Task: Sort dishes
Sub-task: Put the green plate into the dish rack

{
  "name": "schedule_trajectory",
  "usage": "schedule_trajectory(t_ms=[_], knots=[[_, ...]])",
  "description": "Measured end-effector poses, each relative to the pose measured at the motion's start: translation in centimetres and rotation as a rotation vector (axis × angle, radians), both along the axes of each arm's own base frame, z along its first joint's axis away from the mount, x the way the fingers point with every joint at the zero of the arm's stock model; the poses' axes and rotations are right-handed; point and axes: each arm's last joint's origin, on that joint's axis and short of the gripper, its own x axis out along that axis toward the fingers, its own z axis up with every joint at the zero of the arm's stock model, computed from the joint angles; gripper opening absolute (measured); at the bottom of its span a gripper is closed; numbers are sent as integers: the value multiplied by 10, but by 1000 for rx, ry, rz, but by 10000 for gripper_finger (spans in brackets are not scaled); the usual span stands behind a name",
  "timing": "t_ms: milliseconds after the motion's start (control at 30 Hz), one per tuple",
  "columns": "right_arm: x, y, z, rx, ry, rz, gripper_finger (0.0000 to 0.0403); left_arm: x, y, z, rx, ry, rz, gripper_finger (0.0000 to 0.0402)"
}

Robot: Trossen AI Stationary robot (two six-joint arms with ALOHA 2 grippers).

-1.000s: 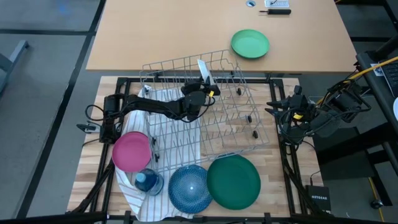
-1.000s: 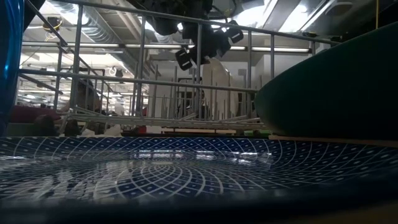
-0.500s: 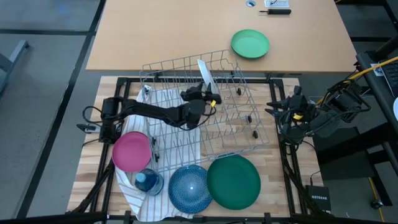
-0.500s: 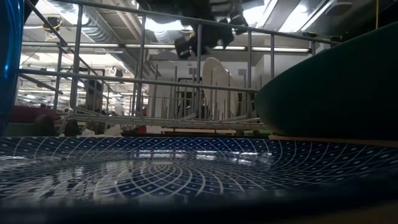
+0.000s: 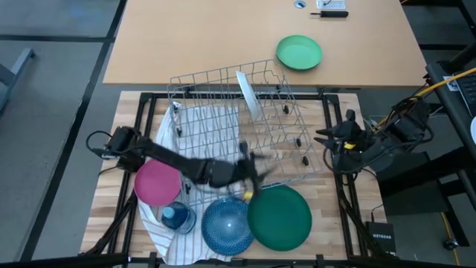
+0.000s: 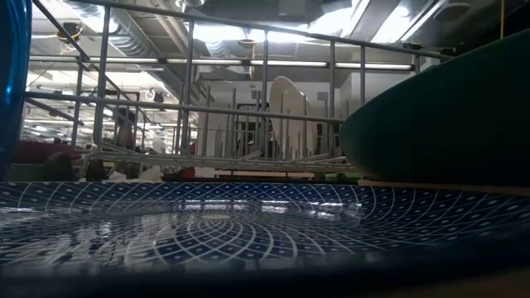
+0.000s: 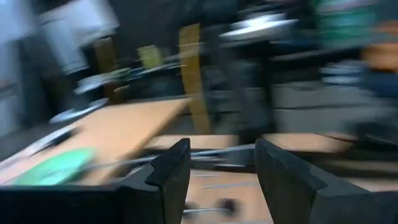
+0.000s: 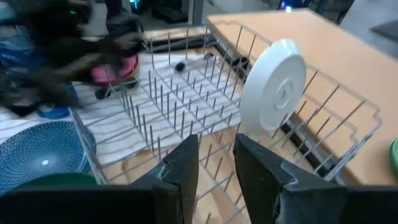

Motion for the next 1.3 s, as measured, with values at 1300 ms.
schedule_trajectory(t_ms=[1300], knots=[[131,147,-116,582,576,408,108,-39,-88,-48,172,522,-851,125]])
